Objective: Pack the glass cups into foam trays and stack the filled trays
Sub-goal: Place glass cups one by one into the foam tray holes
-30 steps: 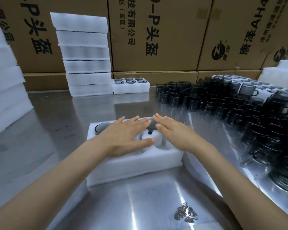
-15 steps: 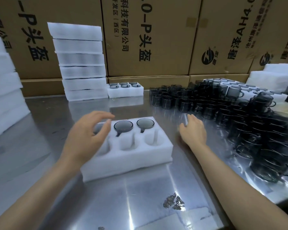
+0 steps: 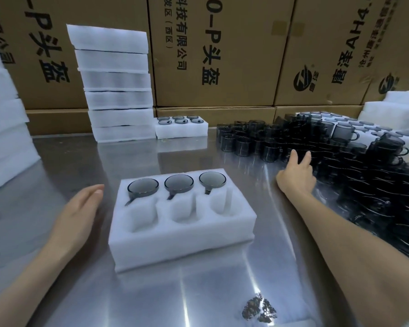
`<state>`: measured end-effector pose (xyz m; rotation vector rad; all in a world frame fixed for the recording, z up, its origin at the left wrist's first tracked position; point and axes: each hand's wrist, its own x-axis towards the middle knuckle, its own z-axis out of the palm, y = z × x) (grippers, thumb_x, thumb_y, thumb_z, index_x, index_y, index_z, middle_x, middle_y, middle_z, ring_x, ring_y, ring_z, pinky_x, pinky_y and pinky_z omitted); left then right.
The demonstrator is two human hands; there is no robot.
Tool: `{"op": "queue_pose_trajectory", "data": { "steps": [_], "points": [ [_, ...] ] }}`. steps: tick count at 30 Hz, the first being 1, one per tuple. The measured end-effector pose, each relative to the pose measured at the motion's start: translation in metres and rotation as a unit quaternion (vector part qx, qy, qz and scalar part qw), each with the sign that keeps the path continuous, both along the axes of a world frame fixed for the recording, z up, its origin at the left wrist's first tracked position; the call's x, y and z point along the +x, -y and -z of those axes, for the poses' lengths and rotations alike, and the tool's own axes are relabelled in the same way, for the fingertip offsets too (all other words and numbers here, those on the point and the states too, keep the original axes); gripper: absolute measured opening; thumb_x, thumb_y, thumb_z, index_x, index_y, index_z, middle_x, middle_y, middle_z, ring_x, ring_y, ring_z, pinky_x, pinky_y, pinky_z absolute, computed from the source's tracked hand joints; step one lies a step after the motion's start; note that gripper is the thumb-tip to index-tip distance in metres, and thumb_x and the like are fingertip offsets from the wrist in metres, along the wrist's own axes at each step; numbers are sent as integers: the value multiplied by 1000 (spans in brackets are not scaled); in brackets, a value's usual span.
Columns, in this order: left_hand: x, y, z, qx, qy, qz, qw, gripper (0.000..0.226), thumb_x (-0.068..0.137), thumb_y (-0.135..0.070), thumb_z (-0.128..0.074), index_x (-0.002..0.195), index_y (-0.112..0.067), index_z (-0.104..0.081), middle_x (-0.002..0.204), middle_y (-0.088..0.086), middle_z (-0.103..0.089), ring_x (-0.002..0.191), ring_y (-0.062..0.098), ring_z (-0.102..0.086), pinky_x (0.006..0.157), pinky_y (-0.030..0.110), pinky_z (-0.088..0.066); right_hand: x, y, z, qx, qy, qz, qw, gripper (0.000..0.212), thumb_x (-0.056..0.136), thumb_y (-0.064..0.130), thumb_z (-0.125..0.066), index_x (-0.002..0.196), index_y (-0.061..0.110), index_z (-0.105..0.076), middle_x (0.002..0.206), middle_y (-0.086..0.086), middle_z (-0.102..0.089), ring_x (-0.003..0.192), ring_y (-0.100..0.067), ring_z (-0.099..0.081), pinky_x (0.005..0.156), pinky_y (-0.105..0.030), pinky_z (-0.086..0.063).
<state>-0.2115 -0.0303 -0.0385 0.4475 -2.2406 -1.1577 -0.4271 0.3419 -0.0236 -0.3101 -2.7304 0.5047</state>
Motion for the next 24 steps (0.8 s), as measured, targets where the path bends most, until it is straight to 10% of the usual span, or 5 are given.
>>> {"op": "queue_pose_trajectory", "data": {
  "steps": [8, 24],
  "points": [
    [0, -5, 0, -51, 22, 13, 998, 34, 100, -22, -42, 129, -8, -54, 135, 8, -52, 127, 23, -44, 104, 31, -28, -2, 2, 4, 34, -80, 18, 996, 38, 90, 15, -50, 123, 2, -37, 130, -19, -32, 106, -40, -43, 68, -39, -36],
    [13, -16, -2, -79, 17, 47, 996, 36, 99, -29, -41, 127, -12, -56, 132, 4, -54, 120, 18, -49, 106, 35, -34, 55, 1, 4, 53, -153, -90, 983, 30, 96, 36, -47, 90, 11, -63, 96, -8, -59, 100, -31, -47, 63, -33, -33]
  ]
}}
